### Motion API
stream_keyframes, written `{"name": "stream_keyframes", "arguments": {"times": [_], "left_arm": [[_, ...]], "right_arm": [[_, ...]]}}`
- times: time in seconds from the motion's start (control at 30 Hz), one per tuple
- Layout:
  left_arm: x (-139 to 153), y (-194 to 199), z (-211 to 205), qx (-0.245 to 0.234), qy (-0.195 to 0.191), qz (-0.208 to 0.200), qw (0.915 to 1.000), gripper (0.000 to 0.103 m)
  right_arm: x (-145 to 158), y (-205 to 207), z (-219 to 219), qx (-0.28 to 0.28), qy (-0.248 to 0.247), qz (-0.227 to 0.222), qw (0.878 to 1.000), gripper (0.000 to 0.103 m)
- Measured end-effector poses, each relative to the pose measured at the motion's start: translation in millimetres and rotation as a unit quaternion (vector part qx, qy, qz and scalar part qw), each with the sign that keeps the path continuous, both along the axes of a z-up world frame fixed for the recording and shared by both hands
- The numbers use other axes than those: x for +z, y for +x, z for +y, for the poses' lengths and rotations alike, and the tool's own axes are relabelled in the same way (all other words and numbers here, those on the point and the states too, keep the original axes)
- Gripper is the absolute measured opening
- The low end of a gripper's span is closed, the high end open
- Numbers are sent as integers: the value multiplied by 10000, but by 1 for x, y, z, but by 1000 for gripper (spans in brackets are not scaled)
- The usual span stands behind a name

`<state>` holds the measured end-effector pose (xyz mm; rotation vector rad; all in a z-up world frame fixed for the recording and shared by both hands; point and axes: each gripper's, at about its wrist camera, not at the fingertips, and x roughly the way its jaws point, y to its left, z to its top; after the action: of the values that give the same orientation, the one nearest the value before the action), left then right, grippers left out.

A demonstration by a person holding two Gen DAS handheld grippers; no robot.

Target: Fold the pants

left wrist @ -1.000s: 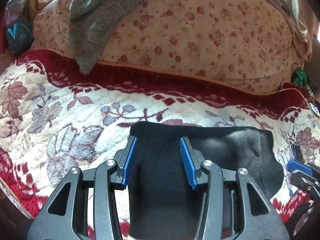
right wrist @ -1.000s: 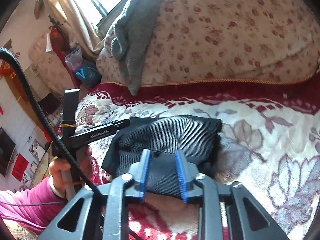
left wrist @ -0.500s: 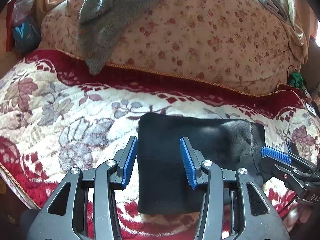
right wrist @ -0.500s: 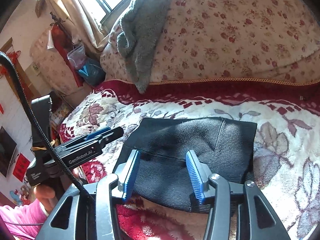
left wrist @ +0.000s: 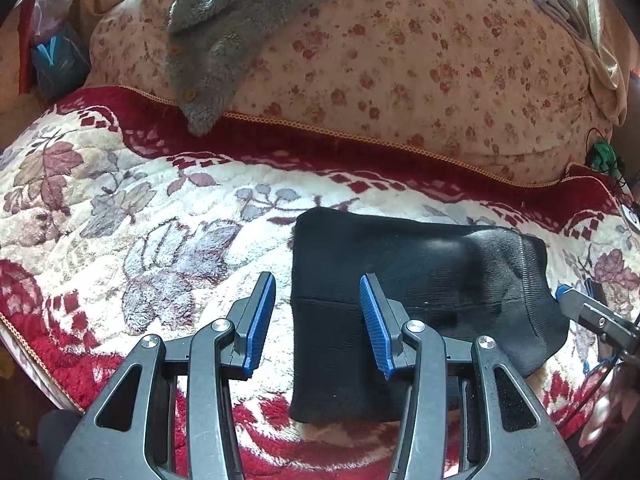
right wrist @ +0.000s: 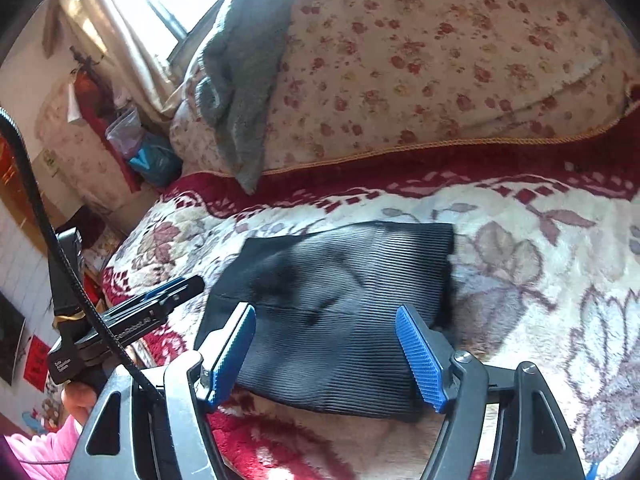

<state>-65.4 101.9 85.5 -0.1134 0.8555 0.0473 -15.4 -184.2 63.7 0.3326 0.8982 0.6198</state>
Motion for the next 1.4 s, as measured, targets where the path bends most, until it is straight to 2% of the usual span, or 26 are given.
{"name": "stream_keyframes", "arguments": {"times": [0.2, 0.33, 0.6, 0.63, 0.8, 0.83, 1.03, 1.1, 1.17, 1.3, 1.4], "left_arm": [[-9, 3, 10, -19, -111, 126, 9999, 43], [-14, 6, 19, -29, -348, 178, 9992, 53], [-27, 18, 24, -68, -549, 257, 9981, 54], [-29, 20, 22, -89, -527, 249, 9983, 59], [-40, 29, 24, -97, -692, 334, 9970, 62], [-42, 31, 23, -73, -715, 328, 9969, 67], [-45, 32, 19, -118, -716, 222, 9971, 71], [-49, 33, 18, -67, -731, 221, 9971, 75], [-52, 34, 21, 35, -805, 205, 9965, 84], [-61, 34, 28, 80, -1091, 214, 9938, 85], [-62, 33, 28, 8, -1095, 137, 9939, 85]], "right_arm": [[-12, 7, -12, -142, -110, 161, 9997, 72], [-26, 16, -15, -188, -199, 365, 9990, 73], [-47, 34, -3, -101, -293, 575, 9979, 74], [-48, 35, 0, -84, -283, 566, 9980, 75], [-50, 36, 18, 18, -616, 433, 9972, 89], [-50, 36, 21, 34, -677, 410, 9969, 90], [-56, 39, 19, -6, -513, 470, 9976, 92], [-57, 39, 20, 7, -517, 464, 9976, 94], [-57, 38, 22, 28, -513, 454, 9976, 97], [-58, 37, 26, 128, -492, 373, 9980, 103], [-60, 38, 24, 175, -389, 381, 9984, 103]]}}
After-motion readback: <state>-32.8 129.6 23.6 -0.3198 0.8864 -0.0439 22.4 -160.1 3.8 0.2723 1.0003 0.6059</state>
